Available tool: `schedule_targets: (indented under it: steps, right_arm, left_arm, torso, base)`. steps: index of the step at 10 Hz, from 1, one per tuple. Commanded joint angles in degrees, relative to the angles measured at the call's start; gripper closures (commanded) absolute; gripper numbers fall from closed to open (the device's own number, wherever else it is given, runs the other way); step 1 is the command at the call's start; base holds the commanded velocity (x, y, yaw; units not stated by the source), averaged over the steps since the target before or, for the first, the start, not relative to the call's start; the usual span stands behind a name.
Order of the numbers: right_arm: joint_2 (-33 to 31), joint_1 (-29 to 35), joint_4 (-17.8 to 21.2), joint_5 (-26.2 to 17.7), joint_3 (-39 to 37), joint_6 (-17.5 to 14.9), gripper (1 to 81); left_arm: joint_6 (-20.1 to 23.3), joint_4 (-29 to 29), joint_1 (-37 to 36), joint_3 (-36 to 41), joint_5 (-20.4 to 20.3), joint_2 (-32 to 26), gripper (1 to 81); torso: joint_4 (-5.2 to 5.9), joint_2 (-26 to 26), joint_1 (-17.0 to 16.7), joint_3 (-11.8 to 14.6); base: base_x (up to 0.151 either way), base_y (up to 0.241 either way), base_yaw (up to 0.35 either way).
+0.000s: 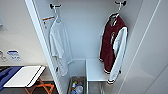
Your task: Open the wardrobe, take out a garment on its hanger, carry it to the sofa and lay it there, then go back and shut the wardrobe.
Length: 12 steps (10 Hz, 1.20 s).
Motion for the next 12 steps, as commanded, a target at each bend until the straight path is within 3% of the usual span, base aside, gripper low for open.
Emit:
schedule_targets:
  steps: [1,2,4,9,11,12]
  right_arm:
    - [-1.2,2.7,-0.6,-3.2,0.0,0.0,1.0]
    - [-1.2,2.7,-0.6,-3.2,0.1,0.0,1.0]
    - [-1.2,3.1,-0.7,-4.9,0.7,0.0,1.0]
    - [-0.9,4.5,-0.7,-8.1,3.7,-0.2,1.0]
    - [-0.5,4.7,-1.0,-8.3,4.1,-0.2,1.0]
    - [-0.4,4.7,-1.2,-8.3,4.1,-0.2,1.0]
  left_arm:
    - [-0.3,-12.2,-4.5,-2.1,-7.3,1.5,1.0]
    - [-0.1,-20.0,-4.1,-4.1,-11.5,3.2,1.0]
    - [0.0,-30.5,-3.7,-13.3,-16.0,8.6,1.0]
    - [0.1,-56.7,-3.0,-40.6,-18.4,18.5,1.0]
    - [0.1,-60.8,-2.3,-42.3,-18.3,17.2,1.0]
    - [0.5,-59.9,-1.6,-42.2,-18.5,17.0,1.0]
  torso:
    - [0.00,0.0,0.0,0.0]
    - [0.00,0.0,0.0,0.0]
    - [0.00,0.0,0.0,0.0]
    - [0.00,0.0,0.0,0.0]
    - [0.00,0.0,0.0,0.0]
    - [0.00,0.0,0.0,0.0]
  base:
    - [0.000,0.000,0.000]
    - [0.000,0.000,0.000]
    - [0.000,0.000,0.000]
    - [0.000,0.000,0.000]
    - [0.000,0.000,0.000]
    - [0.000,0.000,0.000]
